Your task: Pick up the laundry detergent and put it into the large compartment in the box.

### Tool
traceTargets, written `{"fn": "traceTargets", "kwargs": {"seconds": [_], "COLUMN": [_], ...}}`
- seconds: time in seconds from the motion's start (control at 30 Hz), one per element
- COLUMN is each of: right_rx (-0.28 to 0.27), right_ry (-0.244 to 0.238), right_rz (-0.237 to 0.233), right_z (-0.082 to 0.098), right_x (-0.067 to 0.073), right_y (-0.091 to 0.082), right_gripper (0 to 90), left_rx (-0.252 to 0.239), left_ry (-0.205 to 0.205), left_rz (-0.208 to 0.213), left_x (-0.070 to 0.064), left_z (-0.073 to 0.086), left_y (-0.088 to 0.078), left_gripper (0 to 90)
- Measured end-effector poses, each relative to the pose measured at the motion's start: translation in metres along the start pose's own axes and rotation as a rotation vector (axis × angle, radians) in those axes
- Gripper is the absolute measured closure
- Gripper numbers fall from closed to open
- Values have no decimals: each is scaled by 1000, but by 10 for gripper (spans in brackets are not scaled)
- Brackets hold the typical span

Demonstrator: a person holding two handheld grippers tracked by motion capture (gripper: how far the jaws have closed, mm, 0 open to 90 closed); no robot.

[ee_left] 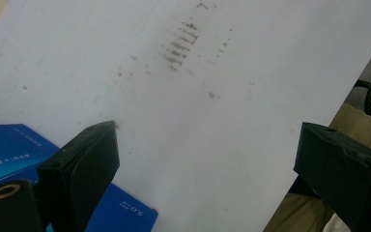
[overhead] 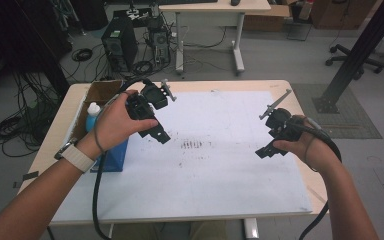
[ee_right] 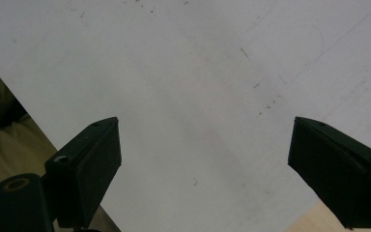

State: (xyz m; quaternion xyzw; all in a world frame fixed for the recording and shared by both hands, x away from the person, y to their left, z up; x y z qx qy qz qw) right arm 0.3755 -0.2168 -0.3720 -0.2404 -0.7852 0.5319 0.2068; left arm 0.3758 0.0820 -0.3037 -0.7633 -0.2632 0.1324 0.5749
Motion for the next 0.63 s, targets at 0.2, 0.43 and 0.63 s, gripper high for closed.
{"fn": "traceTargets", "kwargs": {"seconds": [0.2,0.43,0.63], "right_rx": [0,-3,-4], "right_ry": [-3,-5,2], "right_rz": [0,0,1], "right_z": [-2,-3,0], "right_x": [1,4,2], "right_y": [0,0,0], "right_gripper": [115,115,115], "left_rx": [2,-1,5], "left_ry": [0,1,0], "left_rz": [-1,-1,-4], "left_x": [0,-1,-1], "left_z": [1,1,2], "left_y": [0,-1,-1], "left_gripper": [89,89,89]}}
Point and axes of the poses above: each handheld gripper's, and its own axes: y roughly forward along the jaws, z roughly out of its underside, x roughly to its left, the point moved 9 cm from there along y, roughly forward along the jaws, and after that the axes turned 3 degrees about -z, right-handed, at the moved point
